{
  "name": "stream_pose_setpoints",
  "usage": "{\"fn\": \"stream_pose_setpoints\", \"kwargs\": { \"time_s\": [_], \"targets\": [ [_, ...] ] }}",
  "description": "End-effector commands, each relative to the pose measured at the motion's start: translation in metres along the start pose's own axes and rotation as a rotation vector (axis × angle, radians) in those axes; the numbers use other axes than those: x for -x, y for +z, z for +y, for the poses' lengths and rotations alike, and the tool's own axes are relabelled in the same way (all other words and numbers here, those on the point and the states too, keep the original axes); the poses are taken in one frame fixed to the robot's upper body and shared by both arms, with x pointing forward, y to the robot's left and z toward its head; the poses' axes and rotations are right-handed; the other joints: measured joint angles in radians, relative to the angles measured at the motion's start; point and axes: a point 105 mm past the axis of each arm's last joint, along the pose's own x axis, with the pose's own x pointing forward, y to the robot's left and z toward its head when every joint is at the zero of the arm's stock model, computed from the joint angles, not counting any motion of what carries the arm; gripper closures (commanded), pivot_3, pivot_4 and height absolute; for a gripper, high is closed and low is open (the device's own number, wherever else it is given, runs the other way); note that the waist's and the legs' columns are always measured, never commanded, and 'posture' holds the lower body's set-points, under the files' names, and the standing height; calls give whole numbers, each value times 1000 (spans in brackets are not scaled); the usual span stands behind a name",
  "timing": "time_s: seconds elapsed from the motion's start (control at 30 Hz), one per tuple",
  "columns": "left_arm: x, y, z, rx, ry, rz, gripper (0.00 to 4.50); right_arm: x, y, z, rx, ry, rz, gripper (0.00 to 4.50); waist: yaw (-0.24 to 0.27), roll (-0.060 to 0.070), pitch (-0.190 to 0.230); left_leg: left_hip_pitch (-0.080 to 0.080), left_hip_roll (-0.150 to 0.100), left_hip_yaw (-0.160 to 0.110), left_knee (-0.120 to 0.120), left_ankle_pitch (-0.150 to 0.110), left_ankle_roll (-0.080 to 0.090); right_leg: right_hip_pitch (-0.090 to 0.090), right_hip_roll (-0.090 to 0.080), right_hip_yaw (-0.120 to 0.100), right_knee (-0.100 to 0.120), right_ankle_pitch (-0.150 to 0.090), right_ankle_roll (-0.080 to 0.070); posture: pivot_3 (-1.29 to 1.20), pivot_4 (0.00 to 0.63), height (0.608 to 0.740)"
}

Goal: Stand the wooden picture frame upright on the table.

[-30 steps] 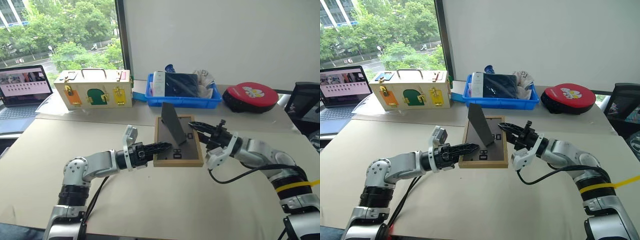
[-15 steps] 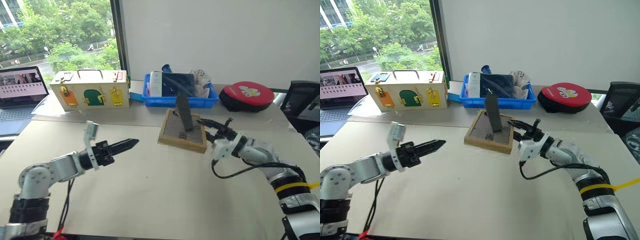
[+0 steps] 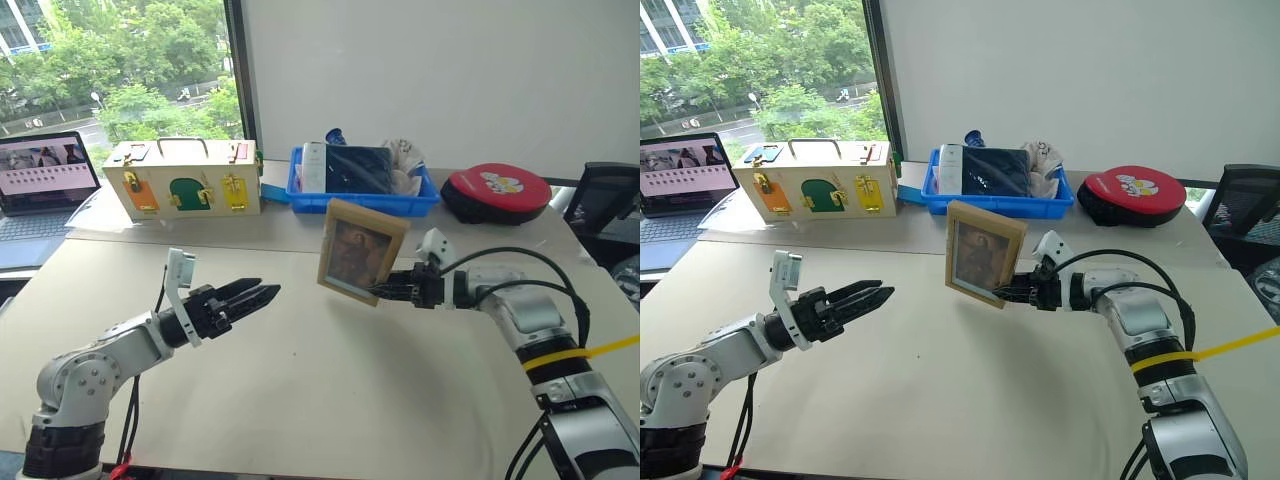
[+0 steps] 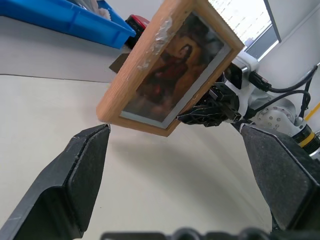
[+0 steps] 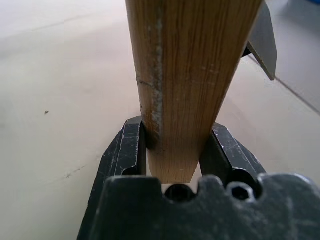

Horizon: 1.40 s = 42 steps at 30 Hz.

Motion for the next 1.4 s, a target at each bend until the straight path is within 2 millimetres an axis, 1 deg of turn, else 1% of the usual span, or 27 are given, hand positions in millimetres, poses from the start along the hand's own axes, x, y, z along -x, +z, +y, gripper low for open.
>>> {"fn": "stream_pose_setpoints", "kwargs": {
  "time_s": [0.03, 0.17, 0.23, 0.3, 0.37, 0.5, 0.7, 0.73, 0.77, 0.8, 0.87, 0.9, 0.97, 1.03, 1.07, 1.13, 1.17, 1.23, 1.3, 1.33, 1.4],
  "targets": [
    [5, 8, -8, -38, -15, -33, 0, 0, 14, 4, -95, 67, -46, 3277, -1, 0, 0, 0, 0, 0, 0, 0, 0, 0, 0, 0, 0, 0, 0, 0, 150, 704],
    [7, 8, -7, -42, -10, -33, 0, -3, 2, 15, -233, 152, -17, 3277, 0, 0, 0, 0, 0, 0, 0, 0, 0, 0, 0, 0, 0, 0, 0, 0, 150, 704],
    [7, 6, -3, -52, 7, -17, 0, -6, -12, 24, -316, 200, 14, 3277, 1, 0, 0, -1, 0, 0, 0, 0, 0, 0, 0, 0, 0, 0, 0, 0, 150, 704],
    [6, 5, 0, -58, 14, -8, 0, -9, -22, 28, -354, 209, 37, 3277, 2, 0, 0, -1, 0, 0, 0, 0, 0, 0, 0, -1, 0, 0, 0, 0, 150, 704],
    [5, 4, 1, -59, 16, -8, 0, -11, -27, 30, -373, 208, 46, 3278, 2, 0, 0, -1, 0, 0, 1, 0, 0, 0, 0, -1, -1, 0, 0, 0, 150, 704],
    [4, 0, 7, -58, 21, -1, 0, -15, -36, 35, -312, 183, 71, 3280, 2, 0, 0, -1, 0, 0, 1, 0, 0, 0, 0, -1, 0, 0, 0, 0, 150, 704],
    [3, -6, 12, -72, 14, 24, 0, -16, -35, 38, -226, 130, 81, 3280, 1, 0, 0, -1, 0, -1, 0, 0, 0, 0, 0, -1, -1, 0, 0, 0, 150, 704],
    [2, -6, 13, -73, 13, 26, 0, -16, -34, 39, -207, 130, 85, 2783, 1, 0, 0, -1, 0, -1, 0, 0, 0, 0, 0, -1, -1, 0, 0, 0, 150, 704],
    [2, -7, 13, -75, 11, 30, 0, -15, -31, 42, -198, 131, 82, 2172, 1, 0, 0, -1, 0, -1, 0, 0, 0, 0, 0, -1, 0, 0, 0, 0, 150, 704],
    [2, -7, 14, -78, 8, 34, 0, -15, -29, 43, -193, 134, 79, 2063, 1, 0, 0, -1, 0, -1, 0, 0, 0, 0, 0, -1, 0, 0, 0, 0, 150, 704],
    [1, -9, 15, -84, 1, 42, 0, -12, -24, 48, -182, 140, 71, 1416, 1, 0, 0, -1, 0, -1, 0, 0, 0, 0, 0, -1, 0, 0, 0, 0, 150, 704],
    [0, -9, 16, -87, -4, 46, 0, -9, -23, 49, -179, 141, 70, 969, 2, 0, 0, -2, 0, -1, 0, 0, 0, -1, 0, -1, -1, 0, 0, 0, 150, 704],
    [0, -10, 16, -112, -13, 55, 0, -3, -25, 52, -176, 135, 73, 366, 2, 0, 0, -2, 0, -1, 1, 0, 0, -1, 0, -1, 0, 0, 0, 0, 150, 704],
    [1, -9, 20, -150, 1, 53, 0, 10, -34, 53, -213, 117, 70, 101, 3, 0, 0, -2, 0, -1, 1, 0, 0, -1, 0, -1, -1, 0, 0, 0, 150, 704],
    [3, -7, 22, -160, 5, 47, 0, 18, -40, 51, -234, 91, 68, 101, 5, 0, 0, -2, 0, -1, 0, 0, 0, -1, 0, -2, -1, 0, 0, 0, 150, 704],
    [9, -6, 29, -210, 42, 52, 0, 40, -56, 41, -264, -1, 61, 101, 10, 0, 0, -2, 0, -1, 1, 0, 0, 0, 0, -2, -1, 0, 0, 0, 150, 704],
    [12, -7, 35, -246, 81, 67, 0, 50, -62, 35, -280, -51, 56, 101, 10, 0, 0, -3, 0, -1, 1, 0, 1, 0, 0, -2, -2, 0, 0, 0, 150, 704],
    [19, -12, 50, -339, 181, 97, 0, 73, -71, 24, -260, -165, 24, 101, 7, 0, 0, -3, 0, -1, 1, -1, 1, 0, 0, -2, -2, 0, 0, 0, 150, 704],
    [25, -15, 67, -437, 305, 104, 0, 90, -69, 16, -171, -283, -48, 101, 6, 0, 0, -2, 0, -1, 1, -1, 1, 0, 0, -2, -2, 0, 0, 0, 150, 704],
    [26, -13, 72, -469, 336, 88, 0, 95, -66, 15, -120, -327, -87, 101, 6, 0, 0, -2, 0, -1, 1, -1, 1, 0, 0, -2, -2, 0, 0, 0, 150, 704],
    [27, -13, 76, -529, 374, 73, 0, 104, -51, 20, -45, -401, -193, 101, 2, 0, 0, -2, 0, -1, 1, -1, 1, 0, 0, -2, -1, 0, 0, 0, 150, 704]
  ]
}}
